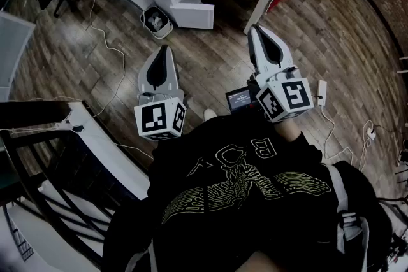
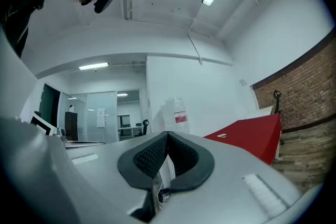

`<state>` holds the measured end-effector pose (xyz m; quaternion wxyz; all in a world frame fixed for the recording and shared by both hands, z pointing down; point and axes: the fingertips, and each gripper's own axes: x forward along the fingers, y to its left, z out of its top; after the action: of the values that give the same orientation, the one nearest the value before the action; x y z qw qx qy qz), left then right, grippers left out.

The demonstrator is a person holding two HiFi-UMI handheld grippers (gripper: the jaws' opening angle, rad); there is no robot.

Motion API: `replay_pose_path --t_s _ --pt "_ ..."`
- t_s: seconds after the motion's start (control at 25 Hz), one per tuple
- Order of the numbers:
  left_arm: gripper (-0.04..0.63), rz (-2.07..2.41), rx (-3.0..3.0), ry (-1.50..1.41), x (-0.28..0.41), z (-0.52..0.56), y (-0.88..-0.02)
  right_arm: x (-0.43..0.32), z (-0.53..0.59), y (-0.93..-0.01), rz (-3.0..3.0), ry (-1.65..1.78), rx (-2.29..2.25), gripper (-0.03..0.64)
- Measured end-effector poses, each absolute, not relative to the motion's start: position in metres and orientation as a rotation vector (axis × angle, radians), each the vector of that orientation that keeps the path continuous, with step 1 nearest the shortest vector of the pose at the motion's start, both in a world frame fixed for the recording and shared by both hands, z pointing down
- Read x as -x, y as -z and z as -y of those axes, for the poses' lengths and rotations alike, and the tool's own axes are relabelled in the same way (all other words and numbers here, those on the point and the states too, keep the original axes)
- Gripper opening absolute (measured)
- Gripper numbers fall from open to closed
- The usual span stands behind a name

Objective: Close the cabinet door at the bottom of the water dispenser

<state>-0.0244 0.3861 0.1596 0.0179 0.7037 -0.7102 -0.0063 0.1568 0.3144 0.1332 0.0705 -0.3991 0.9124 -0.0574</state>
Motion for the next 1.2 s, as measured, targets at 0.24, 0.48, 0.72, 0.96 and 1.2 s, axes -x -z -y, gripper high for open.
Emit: replay_pose_path --t_s 0.24,0.48,0.72,0.96,1.2 --pt "0.008 2.213 -2.164 0.022 0.040 -0.394 -0.166 -0.159 -0.332 -0.143 -2.772 0.172 1.243 -0.005" --pt "0.008 2.193 -2.109 -0.010 0.055 -0.369 -0.192 -0.152 -0.306 -0.158 -2.798 0.210 1.264 -0.005" --pt "0.008 2.232 -2.140 -0.074 0.063 -0.299 -0.195 -0.126 -0.238 -0.163 -2.828 0.165 1.214 -0.005" --pt "0.008 2.271 -2.181 -0.145 0.063 -0.206 -0.175 -0.115 -0.141 -0.152 -2.842 0.139 1.200 -0.005" --pt "0.008 2.284 -2.164 -0.187 0.075 -0.158 -0.173 -0.101 -0.085 -0.163 -2.862 0.204 1.189 -0.005"
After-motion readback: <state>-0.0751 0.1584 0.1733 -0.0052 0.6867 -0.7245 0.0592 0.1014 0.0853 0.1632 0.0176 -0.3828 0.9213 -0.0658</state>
